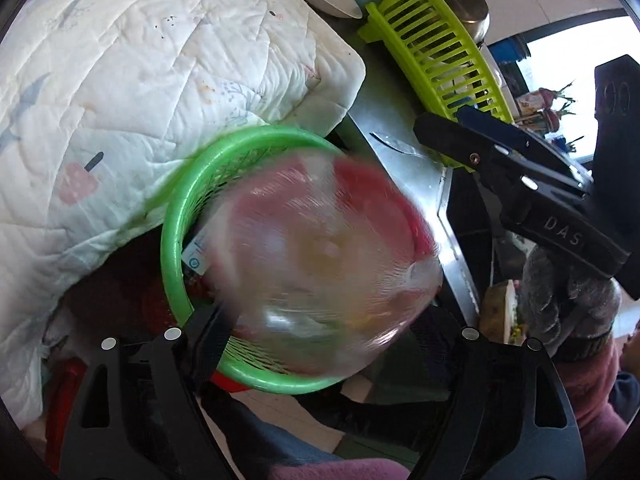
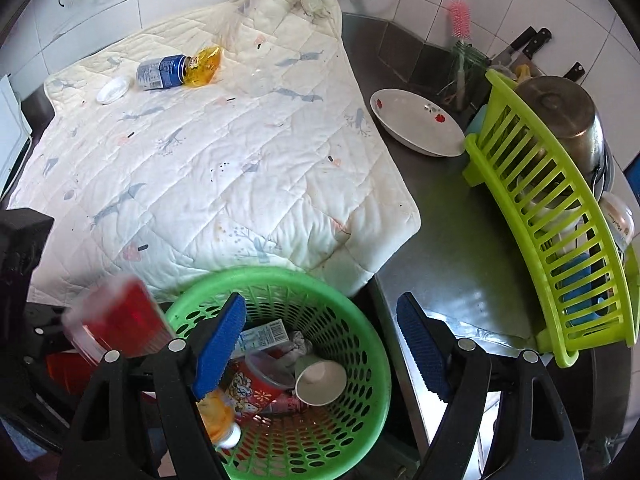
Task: Collect trash
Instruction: 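Open the left tool over the basket to drop the red-gold bottle, then move both open tools back over the mat toward the blue can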
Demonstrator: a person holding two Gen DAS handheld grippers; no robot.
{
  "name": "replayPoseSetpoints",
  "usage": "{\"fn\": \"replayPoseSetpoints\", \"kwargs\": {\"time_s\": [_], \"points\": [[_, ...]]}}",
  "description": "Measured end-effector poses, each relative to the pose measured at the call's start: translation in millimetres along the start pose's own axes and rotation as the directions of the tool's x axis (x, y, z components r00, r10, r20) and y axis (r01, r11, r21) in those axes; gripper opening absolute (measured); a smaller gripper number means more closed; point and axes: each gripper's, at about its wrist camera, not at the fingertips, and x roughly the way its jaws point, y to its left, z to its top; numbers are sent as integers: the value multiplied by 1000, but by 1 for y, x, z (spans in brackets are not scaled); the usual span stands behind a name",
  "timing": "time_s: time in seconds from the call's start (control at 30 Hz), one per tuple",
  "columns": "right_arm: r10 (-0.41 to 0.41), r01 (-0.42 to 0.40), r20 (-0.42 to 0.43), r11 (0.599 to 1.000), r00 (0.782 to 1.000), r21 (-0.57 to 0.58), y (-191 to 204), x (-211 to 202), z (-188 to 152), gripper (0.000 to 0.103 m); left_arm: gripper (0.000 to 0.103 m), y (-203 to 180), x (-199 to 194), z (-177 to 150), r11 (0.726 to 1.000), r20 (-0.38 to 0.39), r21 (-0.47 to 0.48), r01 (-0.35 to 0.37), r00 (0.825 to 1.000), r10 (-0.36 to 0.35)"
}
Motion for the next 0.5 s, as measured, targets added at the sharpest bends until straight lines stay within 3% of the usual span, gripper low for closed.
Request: {"fn": "replayPoseSetpoints", "kwargs": {"time_s": [0.2,0.5], "points": [[-2,2,-1,1000,1000,5,0,1,0,75,83,1,-10,-5,1000,18,20,-4,1000,4],[39,-39,13,999,999,6,12,11,19,75,83,24,-58,-1,997,130,5,-81,988,80]]}}
